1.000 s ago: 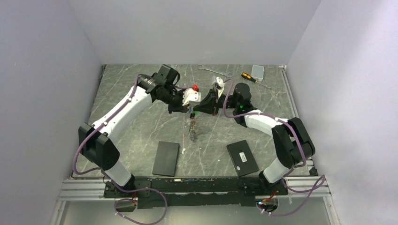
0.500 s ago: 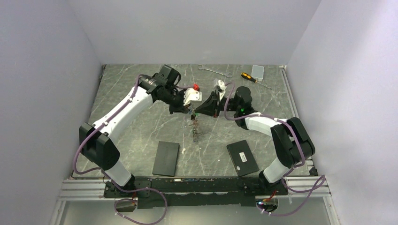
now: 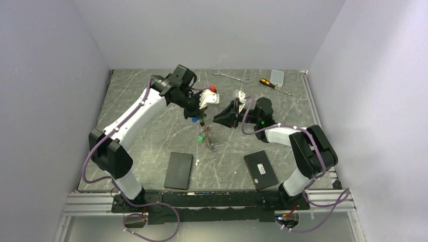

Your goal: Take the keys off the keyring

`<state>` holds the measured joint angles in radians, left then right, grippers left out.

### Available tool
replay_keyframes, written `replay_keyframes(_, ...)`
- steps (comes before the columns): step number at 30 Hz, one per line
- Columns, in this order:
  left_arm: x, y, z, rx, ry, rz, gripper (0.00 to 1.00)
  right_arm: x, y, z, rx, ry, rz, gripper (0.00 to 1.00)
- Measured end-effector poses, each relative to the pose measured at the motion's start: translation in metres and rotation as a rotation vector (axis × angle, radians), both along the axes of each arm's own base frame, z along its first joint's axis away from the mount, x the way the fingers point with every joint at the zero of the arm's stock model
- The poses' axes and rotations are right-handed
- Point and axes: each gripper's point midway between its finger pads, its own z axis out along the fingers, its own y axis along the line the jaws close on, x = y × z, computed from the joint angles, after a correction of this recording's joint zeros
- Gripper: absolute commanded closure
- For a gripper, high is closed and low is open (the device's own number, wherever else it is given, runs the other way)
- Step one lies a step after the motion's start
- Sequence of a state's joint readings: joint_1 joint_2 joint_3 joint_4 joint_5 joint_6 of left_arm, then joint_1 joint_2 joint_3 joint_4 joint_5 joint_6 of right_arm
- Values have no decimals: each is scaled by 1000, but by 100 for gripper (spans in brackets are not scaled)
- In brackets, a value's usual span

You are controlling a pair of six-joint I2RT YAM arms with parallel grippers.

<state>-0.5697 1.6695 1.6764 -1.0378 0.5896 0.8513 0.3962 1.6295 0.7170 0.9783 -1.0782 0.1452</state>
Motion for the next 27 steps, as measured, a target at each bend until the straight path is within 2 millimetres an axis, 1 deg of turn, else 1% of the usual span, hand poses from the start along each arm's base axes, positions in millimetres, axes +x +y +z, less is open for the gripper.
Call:
replay_keyframes(2,2,-1,5,1,1,0,100,3,-4,-7,-22,7,-10,72)
replay_keyframes(5,11,-7,10,7,13,-1,100,8,-14,-13,-45,17,-31,67)
replay_keyframes(7,17,-12,11,13,34,-6,100,14,-25,-14,-58,10,-55,66)
replay_keyframes(9,18,-15,5,23,60,-17,100,18,-35,-12,-74,2,-69,65)
replay_keyframes(11,13,-13,-5,40,96,-26,100,22,-42,-6,-94,-19,-77,64)
replay_keyframes(13,8,-13,-10,39,120,-34,100,27,-44,5,-122,-59,-67,61)
replay_keyframes(15,4,-14,-14,34,138,-41,100,30,-44,18,-151,-111,-52,60)
replay_keyframes(17,3,-17,-12,19,145,-49,100,31,-44,30,-186,-167,-36,59)
replay_keyframes(19,1,-19,-9,0,152,-60,100,30,-45,37,-207,-204,-24,57)
replay_keyframes(21,-1,-23,-5,-20,156,-70,100,25,-45,40,-224,-225,-5,56)
replay_keyframes(25,-2,-28,7,-58,146,-94,100,11,-40,33,-249,-224,57,55)
replay_keyframes(27,-5,-32,10,-72,144,-109,100,-1,-33,28,-264,-228,102,55)
